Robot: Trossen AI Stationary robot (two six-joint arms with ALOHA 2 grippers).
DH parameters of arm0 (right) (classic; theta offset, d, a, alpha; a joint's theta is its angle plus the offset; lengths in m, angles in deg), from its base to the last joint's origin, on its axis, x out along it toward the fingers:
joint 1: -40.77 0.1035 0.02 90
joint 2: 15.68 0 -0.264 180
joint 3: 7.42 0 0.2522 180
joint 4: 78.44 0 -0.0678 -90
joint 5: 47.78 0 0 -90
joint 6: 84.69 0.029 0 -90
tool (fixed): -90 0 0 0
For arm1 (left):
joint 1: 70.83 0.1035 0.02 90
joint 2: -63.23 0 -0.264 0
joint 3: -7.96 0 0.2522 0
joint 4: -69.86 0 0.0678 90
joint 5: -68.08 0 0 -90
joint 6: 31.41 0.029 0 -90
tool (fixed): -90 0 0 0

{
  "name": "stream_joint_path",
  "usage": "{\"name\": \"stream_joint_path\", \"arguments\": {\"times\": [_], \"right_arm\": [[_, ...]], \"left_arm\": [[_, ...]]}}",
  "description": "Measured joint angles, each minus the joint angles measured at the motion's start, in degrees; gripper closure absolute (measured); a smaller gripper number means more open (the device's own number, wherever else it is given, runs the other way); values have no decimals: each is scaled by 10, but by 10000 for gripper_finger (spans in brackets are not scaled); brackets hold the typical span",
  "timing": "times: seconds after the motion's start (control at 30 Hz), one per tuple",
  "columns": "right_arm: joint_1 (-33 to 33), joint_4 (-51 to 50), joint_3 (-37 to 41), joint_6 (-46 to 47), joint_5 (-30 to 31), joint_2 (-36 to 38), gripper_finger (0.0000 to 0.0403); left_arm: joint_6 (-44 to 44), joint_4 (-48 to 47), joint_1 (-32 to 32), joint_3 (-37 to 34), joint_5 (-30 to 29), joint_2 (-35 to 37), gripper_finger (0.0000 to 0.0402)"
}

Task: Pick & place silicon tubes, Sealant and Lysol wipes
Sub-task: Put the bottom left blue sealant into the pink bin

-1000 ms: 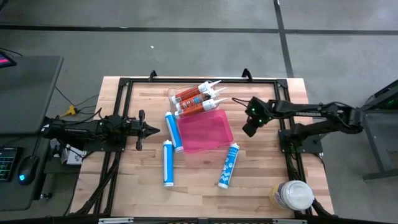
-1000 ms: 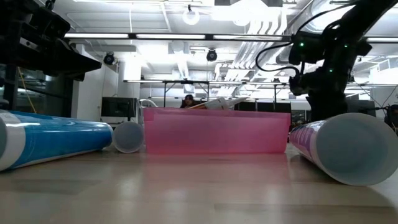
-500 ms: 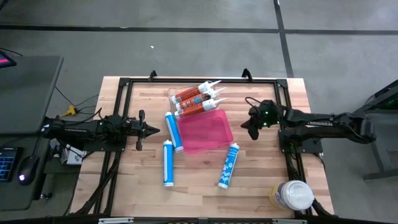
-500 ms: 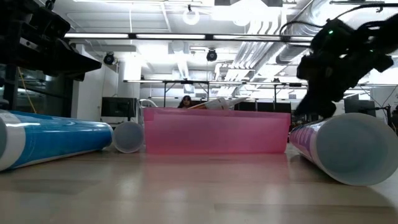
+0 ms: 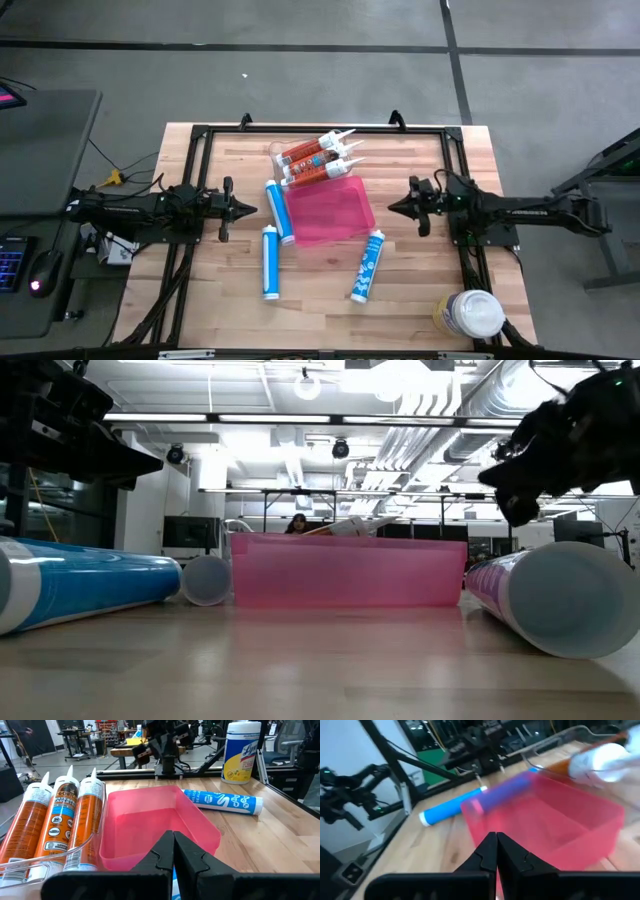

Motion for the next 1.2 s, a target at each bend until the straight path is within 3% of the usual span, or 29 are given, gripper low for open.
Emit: {"name": "stream_joint_path", "arguments": {"times": [0.33, 0.67, 0.9, 1.2], "right_arm": [[21, -39, 0, -5, -13, 136, 403], [21, -192, 0, 20, -15, 316, 403], [40, -205, 0, 0, -27, 323, 403], [104, -216, 0, -36, 62, 323, 403]], "left_arm": [[0, 0, 0, 0, 0, 0, 401], [0, 0, 0, 0, 0, 0, 401], [0, 0, 0, 0, 0, -1, 401], [0, 0, 0, 0, 0, -1, 401]]}}
